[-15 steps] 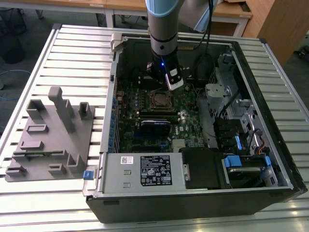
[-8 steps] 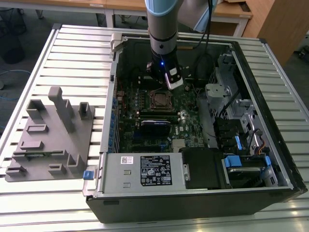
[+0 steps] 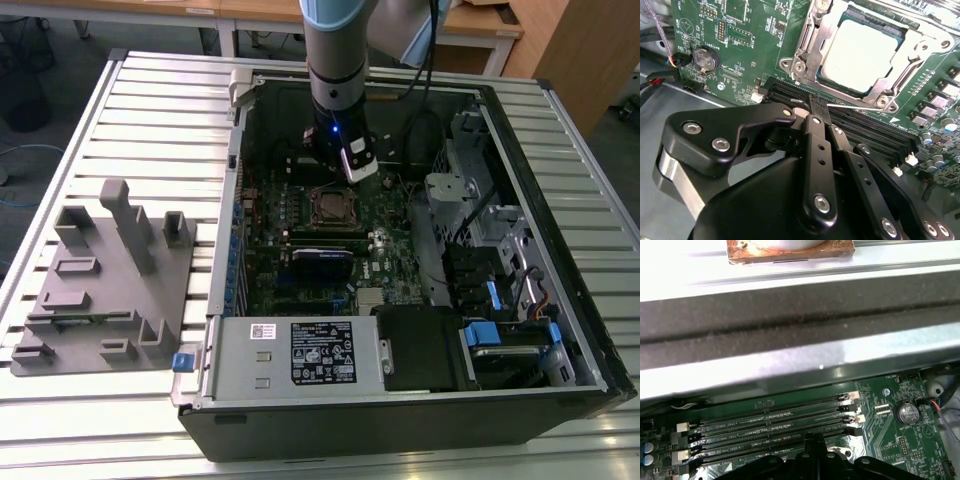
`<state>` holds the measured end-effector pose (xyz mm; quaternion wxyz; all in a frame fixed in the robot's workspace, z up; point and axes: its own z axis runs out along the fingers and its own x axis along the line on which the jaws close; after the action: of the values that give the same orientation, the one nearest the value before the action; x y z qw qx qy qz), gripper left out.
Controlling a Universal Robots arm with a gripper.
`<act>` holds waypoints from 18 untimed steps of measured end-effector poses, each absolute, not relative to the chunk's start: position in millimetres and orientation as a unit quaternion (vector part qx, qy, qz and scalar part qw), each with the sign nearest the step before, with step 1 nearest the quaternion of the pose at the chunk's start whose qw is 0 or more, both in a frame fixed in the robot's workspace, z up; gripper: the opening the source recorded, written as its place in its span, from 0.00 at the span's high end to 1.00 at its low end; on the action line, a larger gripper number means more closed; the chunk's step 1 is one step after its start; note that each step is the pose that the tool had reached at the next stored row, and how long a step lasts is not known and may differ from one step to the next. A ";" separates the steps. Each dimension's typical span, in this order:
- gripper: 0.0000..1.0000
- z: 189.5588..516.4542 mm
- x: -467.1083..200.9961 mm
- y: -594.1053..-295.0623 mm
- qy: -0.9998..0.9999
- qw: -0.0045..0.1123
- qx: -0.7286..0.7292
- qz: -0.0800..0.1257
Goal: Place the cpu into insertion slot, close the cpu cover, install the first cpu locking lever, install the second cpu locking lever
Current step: 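Install the first cpu locking lever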
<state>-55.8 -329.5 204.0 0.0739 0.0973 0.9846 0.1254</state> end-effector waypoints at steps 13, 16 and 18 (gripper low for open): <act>0.89 202.8 -55.4 -328.1 0.984 0.074 0.097 0.127; 0.89 201.6 -54.1 -328.1 0.984 0.074 0.097 0.128; 0.89 200.7 -53.1 -328.1 0.984 0.074 0.098 0.129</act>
<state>-53.1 -328.1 200.7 0.0735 0.0975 0.9841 0.1288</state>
